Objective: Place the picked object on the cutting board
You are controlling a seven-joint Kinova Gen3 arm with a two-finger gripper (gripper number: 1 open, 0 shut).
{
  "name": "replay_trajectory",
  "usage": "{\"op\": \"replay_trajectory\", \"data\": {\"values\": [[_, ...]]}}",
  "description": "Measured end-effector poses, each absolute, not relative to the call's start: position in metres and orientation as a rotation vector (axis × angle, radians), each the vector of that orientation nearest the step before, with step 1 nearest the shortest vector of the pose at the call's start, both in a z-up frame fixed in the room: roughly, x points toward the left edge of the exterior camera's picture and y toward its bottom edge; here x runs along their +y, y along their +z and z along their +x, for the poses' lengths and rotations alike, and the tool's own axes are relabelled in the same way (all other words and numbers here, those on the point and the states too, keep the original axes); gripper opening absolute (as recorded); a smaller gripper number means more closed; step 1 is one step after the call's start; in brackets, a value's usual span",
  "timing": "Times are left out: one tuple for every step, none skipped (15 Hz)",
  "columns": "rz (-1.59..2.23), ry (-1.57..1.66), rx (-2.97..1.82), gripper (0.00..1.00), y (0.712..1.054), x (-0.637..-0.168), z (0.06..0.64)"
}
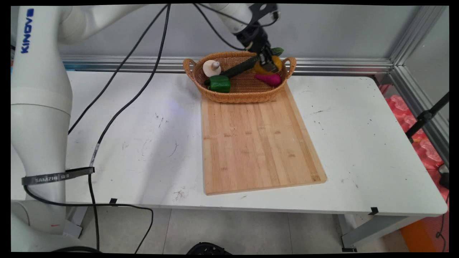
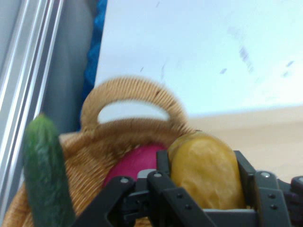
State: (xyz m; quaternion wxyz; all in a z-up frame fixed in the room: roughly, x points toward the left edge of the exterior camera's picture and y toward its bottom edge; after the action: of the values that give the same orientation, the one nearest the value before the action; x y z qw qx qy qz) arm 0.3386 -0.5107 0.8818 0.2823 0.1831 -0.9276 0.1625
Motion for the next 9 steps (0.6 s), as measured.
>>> {"op": "replay_trajectory", "data": {"values": [[0.495, 0.423, -2.474, 0.0, 0.891, -0.504, 0.331], [0.501, 0.408, -2.467, 0.0, 0.899, -0.495, 0.324], [0.507, 0.393, -2.462, 0.0, 0.905, -0.487, 0.317], [0.514, 0.376, -2.458, 0.0, 0.911, -0.478, 0.311], [0.518, 0.361, -2.456, 0.0, 0.914, -0.467, 0.306], [0.52, 0.347, -2.454, 0.0, 0.917, -0.456, 0.3], [0.519, 0.33, -2.456, 0.0, 0.917, -0.444, 0.294], [0.514, 0.312, -2.46, 0.0, 0.917, -0.43, 0.288], [0.508, 0.297, -2.464, 0.0, 0.915, -0.418, 0.283]]}}
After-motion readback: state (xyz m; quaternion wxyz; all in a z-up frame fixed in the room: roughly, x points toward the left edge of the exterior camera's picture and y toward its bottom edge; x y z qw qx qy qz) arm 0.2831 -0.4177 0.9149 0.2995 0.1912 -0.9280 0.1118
